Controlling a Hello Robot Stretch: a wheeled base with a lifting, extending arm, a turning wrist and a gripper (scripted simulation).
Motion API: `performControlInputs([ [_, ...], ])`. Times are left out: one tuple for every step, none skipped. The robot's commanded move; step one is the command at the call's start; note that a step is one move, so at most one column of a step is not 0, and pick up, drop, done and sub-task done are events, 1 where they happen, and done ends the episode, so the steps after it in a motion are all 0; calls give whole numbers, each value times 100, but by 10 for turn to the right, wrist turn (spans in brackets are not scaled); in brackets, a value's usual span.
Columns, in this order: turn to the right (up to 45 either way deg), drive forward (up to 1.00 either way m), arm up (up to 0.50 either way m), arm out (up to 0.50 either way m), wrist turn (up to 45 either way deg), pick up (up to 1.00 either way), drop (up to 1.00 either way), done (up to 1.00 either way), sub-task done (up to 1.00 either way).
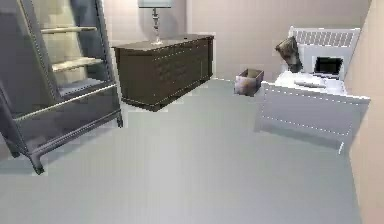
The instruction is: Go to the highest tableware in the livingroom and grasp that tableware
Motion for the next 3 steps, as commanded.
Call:
performControlInputs([
  [-450, 0, 0, 0, 0, 0, 0, 0, 0],
  [-450, 0, 0, 0, 0, 0, 0, 0, 0],
  [-30, 0, 0, 0, 0, 0, 0, 0, 0],
])
